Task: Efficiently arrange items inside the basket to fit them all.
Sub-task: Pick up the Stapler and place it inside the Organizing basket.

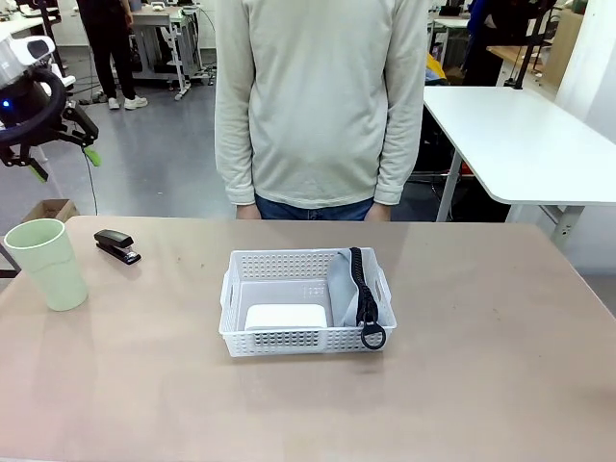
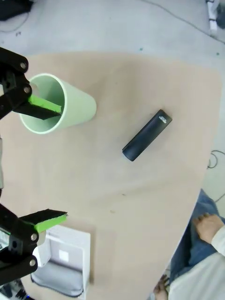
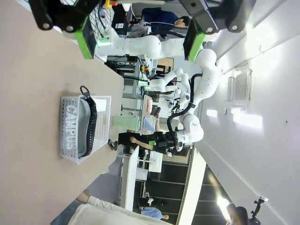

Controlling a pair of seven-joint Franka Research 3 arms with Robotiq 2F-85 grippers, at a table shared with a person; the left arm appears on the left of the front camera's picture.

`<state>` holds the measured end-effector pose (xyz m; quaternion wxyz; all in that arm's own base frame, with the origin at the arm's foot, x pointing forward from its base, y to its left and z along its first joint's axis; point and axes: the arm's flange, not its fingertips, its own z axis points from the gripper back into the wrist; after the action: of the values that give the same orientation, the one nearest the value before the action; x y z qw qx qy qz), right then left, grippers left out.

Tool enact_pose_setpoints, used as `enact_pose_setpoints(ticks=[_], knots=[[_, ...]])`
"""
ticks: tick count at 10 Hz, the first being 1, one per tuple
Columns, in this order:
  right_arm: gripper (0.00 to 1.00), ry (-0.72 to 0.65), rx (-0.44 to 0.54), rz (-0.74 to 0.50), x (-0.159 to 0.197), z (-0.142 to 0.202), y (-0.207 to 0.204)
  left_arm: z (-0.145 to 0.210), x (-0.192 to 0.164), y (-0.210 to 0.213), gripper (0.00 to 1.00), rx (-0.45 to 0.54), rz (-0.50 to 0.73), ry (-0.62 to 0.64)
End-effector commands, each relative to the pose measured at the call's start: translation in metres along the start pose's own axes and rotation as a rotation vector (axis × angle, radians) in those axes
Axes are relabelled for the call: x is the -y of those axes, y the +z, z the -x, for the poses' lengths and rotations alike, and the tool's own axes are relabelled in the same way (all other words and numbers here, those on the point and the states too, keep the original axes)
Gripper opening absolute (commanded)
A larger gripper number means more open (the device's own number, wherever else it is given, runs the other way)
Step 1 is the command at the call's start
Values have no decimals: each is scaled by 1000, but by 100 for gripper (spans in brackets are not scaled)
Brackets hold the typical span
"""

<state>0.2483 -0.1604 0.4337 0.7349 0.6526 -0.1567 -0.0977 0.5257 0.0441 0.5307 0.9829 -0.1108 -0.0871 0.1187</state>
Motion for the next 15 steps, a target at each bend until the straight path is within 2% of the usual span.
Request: enact_pose_setpoints(ticks=[1,2,3,4,5,8,10,11,12,13,14,15], knots=[[100,-12,11,-21,-6,0,-1,-21,3,-9,100,-19,-44,14],[100,-12,11,-21,-6,0,-1,-51,10,-18,100,-110,-71,-177],[100,-12,11,-21,-6,0,-1,-66,12,-30,100,-139,-92,-308],[100,-12,11,-21,-6,0,-1,-71,10,-38,100,-141,-109,-520],[100,-12,11,-21,-6,0,-1,-72,-1,-46,100,-228,-134,-955],[100,-12,11,-21,-6,0,-1,-51,-26,-38,100,-543,58,-1607],[100,-12,11,-21,-6,0,-1,-42,-25,-34,100,-673,147,-2109],[100,-12,11,-21,-6,0,-1,-46,-20,-38,100,-664,165,-2228],[100,-12,11,-21,-6,0,-1,-48,-16,-40,100,-644,131,-2246],[100,-12,11,-21,-6,0,-1,-52,-15,-45,100,-680,60,-2294],[100,-12,11,-21,-6,0,-1,-60,-20,-54,100,-701,-195,-2294],[100,-12,11,-21,-6,0,-1,-39,-10,-46,100,-524,127,-1724]])
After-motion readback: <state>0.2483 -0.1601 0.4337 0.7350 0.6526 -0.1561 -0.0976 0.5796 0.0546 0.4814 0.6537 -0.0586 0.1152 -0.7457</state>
